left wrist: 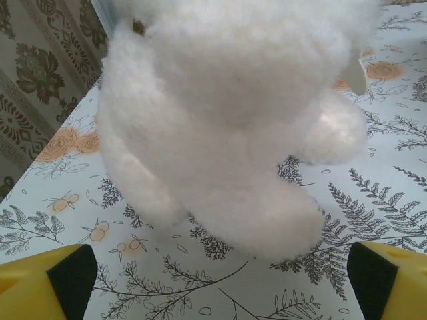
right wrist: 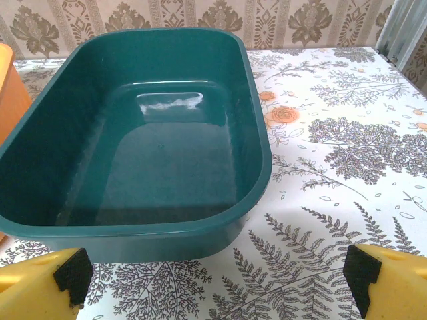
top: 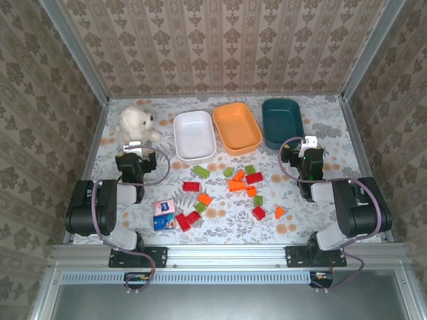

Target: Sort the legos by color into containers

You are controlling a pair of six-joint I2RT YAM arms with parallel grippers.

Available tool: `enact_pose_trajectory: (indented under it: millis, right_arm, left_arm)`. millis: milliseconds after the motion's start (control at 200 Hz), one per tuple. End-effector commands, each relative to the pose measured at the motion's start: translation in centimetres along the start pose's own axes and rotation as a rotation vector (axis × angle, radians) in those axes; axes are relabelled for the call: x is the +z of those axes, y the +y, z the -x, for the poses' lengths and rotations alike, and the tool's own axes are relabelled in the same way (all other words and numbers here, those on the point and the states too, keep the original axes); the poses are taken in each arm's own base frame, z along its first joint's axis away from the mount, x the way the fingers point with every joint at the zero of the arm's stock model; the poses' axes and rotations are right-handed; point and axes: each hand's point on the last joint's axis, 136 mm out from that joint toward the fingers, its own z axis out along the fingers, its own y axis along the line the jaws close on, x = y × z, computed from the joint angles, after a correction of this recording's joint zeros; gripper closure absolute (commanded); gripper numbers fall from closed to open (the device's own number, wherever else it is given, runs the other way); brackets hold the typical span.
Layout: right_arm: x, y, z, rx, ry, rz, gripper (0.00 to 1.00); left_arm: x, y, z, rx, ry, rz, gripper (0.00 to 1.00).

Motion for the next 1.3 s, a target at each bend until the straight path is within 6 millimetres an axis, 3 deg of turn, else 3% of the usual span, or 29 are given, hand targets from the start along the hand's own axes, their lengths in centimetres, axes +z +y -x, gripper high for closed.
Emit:
enact_pose_trajectory:
  millis: [0,780,845,910,1035,1160,1295]
  right_arm:
    - [0.2,0.0,0.2,0.004,-0.005,-0.007,0.0]
    - [0.1,0.0,0.2,0.004,-0.008,-0.006,0.0]
    - [-0.3,-0.2,1.0,0.009,-0.018,-0.018,0.0]
    - [-1.0,-0.9,2.6,0.008,0.001,-0.068,0.0]
    - [-4.2,-1.6,8.6,0.038,-0.123,-0.13,0.0]
    - [-8.4,-0.9,16.4,0.035,-0.236,-0.139,0.0]
    - [-14.7,1.3,25.9,0.08,-0.361,-0.058,0.0]
  left_arm:
    - [0.2,0.1,1.7,-0.002,-0.052,-0.005,0.0]
    - [0.3,0.1,1.7,-0.002,-0.051,-0.005,0.0]
    - [-0.1,0.1,2.2,0.005,-0.075,-0.001,0.0]
    - [-1.3,0.0,3.9,0.038,-0.085,0.018,0.0]
    - [-5.5,-0.3,8.8,0.037,-0.169,0.08,0.0]
    - [-10.3,-1.7,14.7,0.043,-0.287,0.073,0.0]
    - [-16.0,-3.1,21.0,0.021,-0.404,0.009,0.0]
